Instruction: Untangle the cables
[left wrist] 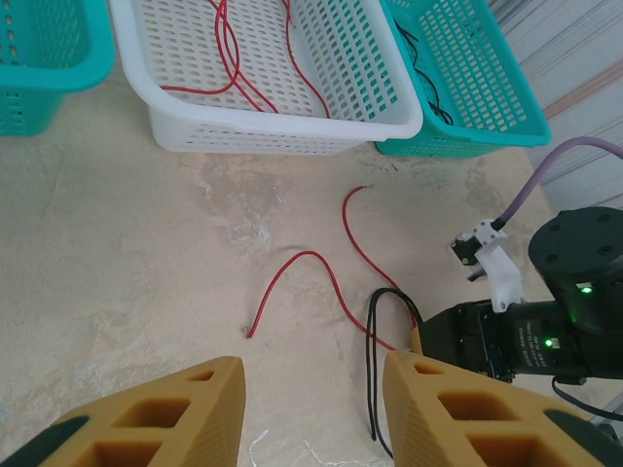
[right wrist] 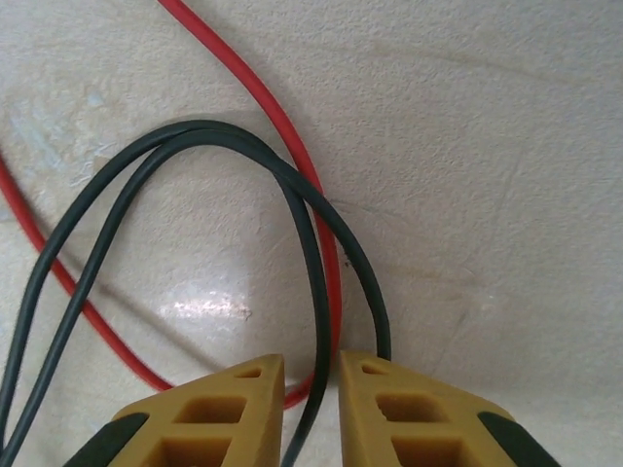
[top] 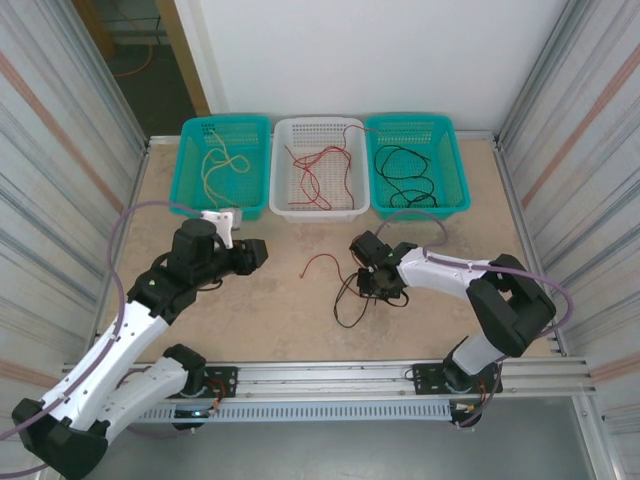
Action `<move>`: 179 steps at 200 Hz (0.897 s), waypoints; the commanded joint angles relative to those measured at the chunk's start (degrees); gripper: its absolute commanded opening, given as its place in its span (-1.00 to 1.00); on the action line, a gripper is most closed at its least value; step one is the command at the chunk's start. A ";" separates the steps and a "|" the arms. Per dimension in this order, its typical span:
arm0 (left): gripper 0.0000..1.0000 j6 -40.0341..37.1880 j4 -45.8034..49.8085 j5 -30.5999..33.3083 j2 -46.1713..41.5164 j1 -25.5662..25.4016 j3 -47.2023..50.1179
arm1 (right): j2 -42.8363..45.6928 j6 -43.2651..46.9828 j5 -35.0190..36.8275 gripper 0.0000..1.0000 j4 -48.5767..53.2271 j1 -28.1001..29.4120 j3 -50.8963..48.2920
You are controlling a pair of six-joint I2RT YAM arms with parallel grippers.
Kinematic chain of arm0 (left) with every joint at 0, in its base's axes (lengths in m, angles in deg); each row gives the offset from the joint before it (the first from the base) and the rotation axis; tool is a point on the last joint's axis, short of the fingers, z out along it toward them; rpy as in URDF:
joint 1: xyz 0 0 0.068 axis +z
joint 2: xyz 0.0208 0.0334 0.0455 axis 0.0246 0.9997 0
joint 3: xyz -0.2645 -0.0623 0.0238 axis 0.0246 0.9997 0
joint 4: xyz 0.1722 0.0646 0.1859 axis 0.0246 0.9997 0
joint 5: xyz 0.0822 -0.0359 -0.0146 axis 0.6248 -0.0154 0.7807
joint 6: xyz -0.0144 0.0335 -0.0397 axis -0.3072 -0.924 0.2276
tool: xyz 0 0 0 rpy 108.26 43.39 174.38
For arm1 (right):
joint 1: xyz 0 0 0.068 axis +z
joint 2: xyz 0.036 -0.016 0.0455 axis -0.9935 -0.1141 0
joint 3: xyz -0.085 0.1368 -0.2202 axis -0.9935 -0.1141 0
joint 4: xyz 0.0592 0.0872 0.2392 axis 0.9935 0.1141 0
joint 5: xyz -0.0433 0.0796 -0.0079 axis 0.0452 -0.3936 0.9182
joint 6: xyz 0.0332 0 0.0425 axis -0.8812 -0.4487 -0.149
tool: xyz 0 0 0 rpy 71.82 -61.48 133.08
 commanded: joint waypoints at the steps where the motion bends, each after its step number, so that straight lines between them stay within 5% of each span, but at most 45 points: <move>1: -0.15 0.07 -0.93 -0.44 -1.05 -0.01 0.35 | -1.26 -0.93 1.50 -0.72 0.57 0.32 2.15; 72: -0.02 -0.29 -2.03 -0.24 -0.07 -0.01 -0.89 | 5.90 2.93 5.86 -1.00 7.85 2.02 8.27; 119: 0.00 0.32 -4.03 -2.60 0.68 -0.01 -1.53 | 15.64 7.35 5.41 -1.00 9.96 3.55 13.70; 179: 0.05 2.08 -12.29 -12.10 1.22 -0.58 -0.28 | 25.43 11.30 2.11 -1.00 6.49 4.60 17.19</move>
